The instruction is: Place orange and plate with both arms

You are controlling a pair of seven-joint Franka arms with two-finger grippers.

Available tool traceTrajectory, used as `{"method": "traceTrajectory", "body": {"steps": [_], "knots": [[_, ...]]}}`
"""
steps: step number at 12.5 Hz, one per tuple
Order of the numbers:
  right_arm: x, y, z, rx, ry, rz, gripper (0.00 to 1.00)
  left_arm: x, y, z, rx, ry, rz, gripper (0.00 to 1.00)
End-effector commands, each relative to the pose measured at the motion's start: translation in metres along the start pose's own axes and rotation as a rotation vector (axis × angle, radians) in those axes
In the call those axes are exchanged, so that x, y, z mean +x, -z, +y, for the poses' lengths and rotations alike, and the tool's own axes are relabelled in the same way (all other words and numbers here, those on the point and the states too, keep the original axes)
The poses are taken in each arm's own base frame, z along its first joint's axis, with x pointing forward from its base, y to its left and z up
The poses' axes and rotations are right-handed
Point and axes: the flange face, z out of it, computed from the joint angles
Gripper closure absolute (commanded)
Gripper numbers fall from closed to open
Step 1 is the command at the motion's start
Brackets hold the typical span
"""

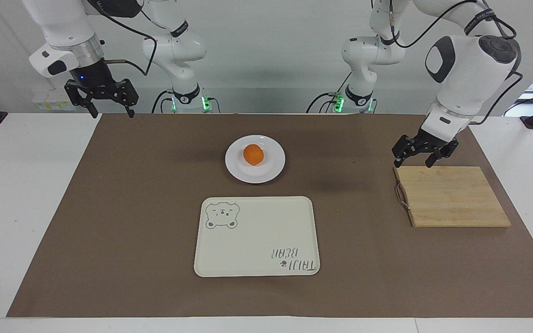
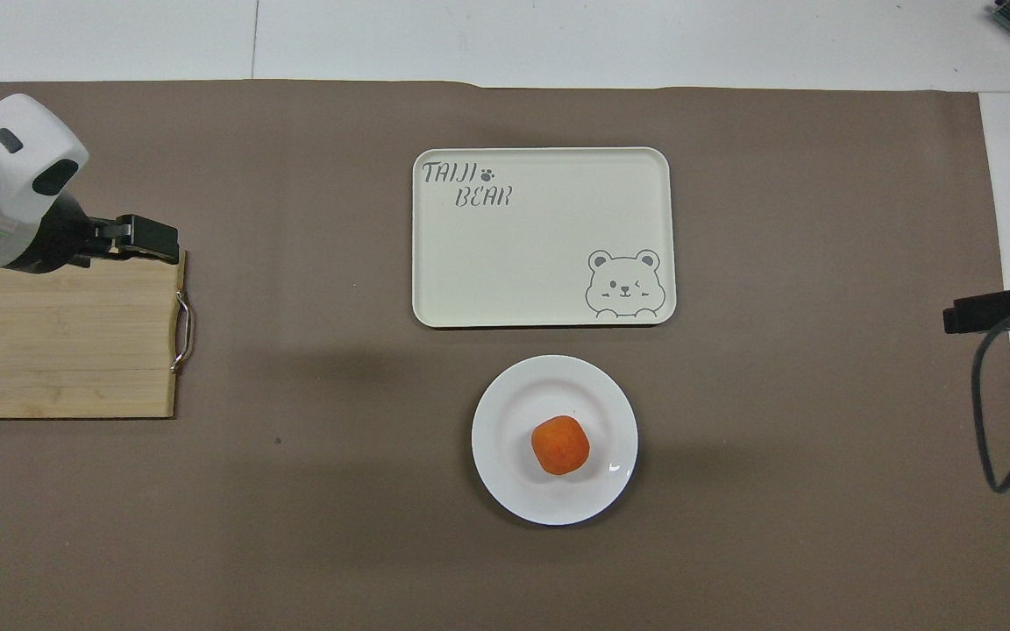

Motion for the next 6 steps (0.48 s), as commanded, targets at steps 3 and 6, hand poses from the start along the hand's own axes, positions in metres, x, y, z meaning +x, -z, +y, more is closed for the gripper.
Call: {"method": "traceTrajectory", "body": {"steps": [3, 6], "knots": [[-0.005, 0.003, -0.001, 0.013, -0.018, -0.005, 0.0, -0.01, 0.027, -0.024, 0.034, -0.052, -0.098, 0.0], [-0.005, 0.003, -0.001, 0.013, -0.019, -0.005, 0.0, -0.027, 0.047, -0.024, 0.035, -0.048, -0.104, 0.0]]}}
